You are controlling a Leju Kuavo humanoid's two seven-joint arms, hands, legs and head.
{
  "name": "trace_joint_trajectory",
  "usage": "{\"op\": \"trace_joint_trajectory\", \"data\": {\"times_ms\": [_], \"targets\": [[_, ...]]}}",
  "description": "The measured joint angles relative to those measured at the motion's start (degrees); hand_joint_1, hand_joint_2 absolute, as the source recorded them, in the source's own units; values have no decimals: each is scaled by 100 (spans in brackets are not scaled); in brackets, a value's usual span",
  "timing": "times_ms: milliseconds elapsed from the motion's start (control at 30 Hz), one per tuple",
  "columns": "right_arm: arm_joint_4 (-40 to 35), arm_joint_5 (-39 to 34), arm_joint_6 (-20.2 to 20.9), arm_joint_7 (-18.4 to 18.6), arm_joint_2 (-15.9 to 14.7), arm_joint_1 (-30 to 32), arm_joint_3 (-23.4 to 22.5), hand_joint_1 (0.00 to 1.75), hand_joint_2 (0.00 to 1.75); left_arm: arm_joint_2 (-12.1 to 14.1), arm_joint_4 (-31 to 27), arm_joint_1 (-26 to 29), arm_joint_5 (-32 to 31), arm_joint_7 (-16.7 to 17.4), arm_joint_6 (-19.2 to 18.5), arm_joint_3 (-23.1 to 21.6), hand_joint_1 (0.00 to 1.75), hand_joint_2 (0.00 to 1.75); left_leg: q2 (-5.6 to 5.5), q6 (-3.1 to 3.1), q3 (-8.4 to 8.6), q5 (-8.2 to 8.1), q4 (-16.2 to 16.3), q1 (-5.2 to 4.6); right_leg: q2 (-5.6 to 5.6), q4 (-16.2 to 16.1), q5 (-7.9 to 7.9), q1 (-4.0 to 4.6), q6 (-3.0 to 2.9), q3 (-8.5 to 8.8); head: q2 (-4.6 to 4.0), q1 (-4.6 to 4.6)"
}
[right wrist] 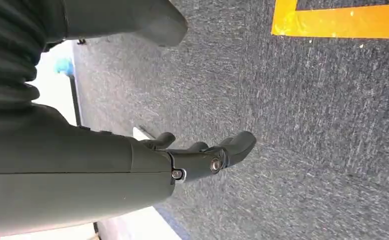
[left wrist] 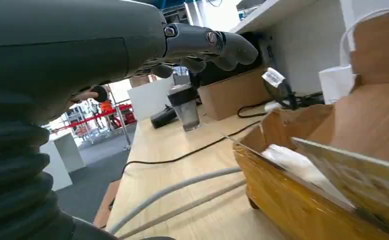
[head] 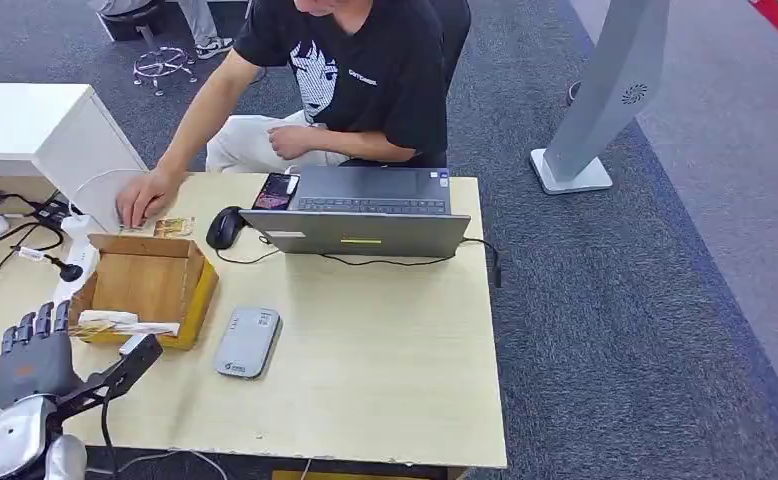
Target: Pass the card to the sensor for recognition and then transmit it.
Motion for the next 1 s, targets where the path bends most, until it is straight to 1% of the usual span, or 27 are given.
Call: {"op": "trace_joint_trajectory", "data": {"times_ms": [33, 100, 333, 433, 567, 800, 933, 1000], "targets": [[0, 32, 11, -9, 0, -2, 2, 0, 175, 0, 73, -30, 0, -82, 4, -58, 0, 175, 0, 0, 0, 0, 0, 0, 0, 0, 0, 0, 0, 1, 0, 0], [0, 50, 11, -17, 0, -4, 9, 0, 175, 2, 153, -58, 0, -140, 55, -164, 0, 175, 1, 0, 1, 0, 0, 0, 1, 0, 1, 0, 0, 0, 0, 0], [0, 126, 11, -50, 0, -6, 52, 0, 175, 94, 321, -226, 0, -13, 282, -749, 0, 175, 1, 0, -1, 0, 1, 0, 0, 0, 1, 0, 0, 0, 0, 0], [0, 146, 9, -59, 0, -5, 63, 0, 175, 101, 341, -284, 0, -9, 348, -904, 0, 175, 1, 0, 0, 0, 1, 0, 1, 0, 1, 0, 0, 0, 0, 0], [0, 146, 11, -61, 0, -5, 70, 0, 175, 96, 341, -337, 0, -129, 358, -1007, 0, 175, 1, 0, 0, 0, 1, 0, 1, 0, 1, 0, 0, 0, 0, 0], [0, 151, 11, -61, 0, -3, 85, 0, 175, 92, 339, -352, 0, -267, 264, -1077, 0, 175, 1, 0, 0, 0, 1, 0, 1, 0, 1, 0, 0, 0, 0, 0], [0, 153, 11, -52, 0, -3, 85, 0, 175, 90, 336, -349, 0, -323, -3, -1077, 0, 175, 1, 0, -1, 0, 1, 0, 1, 0, 1, 0, 0, 0, 0, 0], [0, 153, 11, -52, 0, -3, 85, 0, 175, 90, 336, -348, 0, -330, -241, -1077, 0, 175, 1, 0, -1, 0, 1, 0, 1, 0, 1, 0, 0, 0, 0, 0]]}}
